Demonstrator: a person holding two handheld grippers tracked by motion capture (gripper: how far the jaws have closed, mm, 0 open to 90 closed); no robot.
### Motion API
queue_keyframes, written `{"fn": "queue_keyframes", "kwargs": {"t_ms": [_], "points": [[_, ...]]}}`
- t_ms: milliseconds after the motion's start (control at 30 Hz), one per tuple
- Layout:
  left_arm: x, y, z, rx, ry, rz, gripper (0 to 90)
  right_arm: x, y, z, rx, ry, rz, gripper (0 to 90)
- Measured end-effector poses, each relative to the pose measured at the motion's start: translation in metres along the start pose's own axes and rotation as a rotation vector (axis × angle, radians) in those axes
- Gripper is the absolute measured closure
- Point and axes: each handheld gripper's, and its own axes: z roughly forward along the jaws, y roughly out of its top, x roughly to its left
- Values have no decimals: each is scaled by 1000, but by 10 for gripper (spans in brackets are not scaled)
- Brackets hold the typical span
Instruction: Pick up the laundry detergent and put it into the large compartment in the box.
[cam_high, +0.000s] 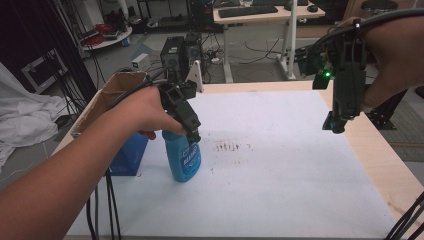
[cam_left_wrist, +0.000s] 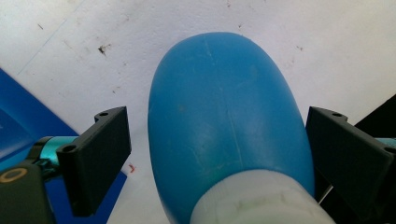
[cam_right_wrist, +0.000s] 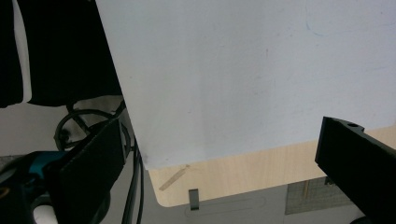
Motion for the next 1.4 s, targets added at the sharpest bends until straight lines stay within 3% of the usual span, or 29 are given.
{"fn": "queue_keyframes", "kwargs": {"t_ms": [500,967,1000,1067,1133,1200,1400], "points": [[-1,1,0,14,-8,0,138,-2,-1,3,1,5,9,7],[-4,1,0,30,14,12,227,0,2,5,9,4,-4,7],[-6,1,1,14,11,-5,227,0,3,5,6,5,1,7],[-5,1,0,31,11,16,227,0,3,5,7,4,0,7],[-5,1,0,28,9,15,227,0,3,5,8,3,4,7],[-7,1,2,-5,7,-16,249,-1,4,5,11,3,-5,7],[-7,1,1,-5,6,-12,287,-1,5,5,15,1,-3,7]]}}
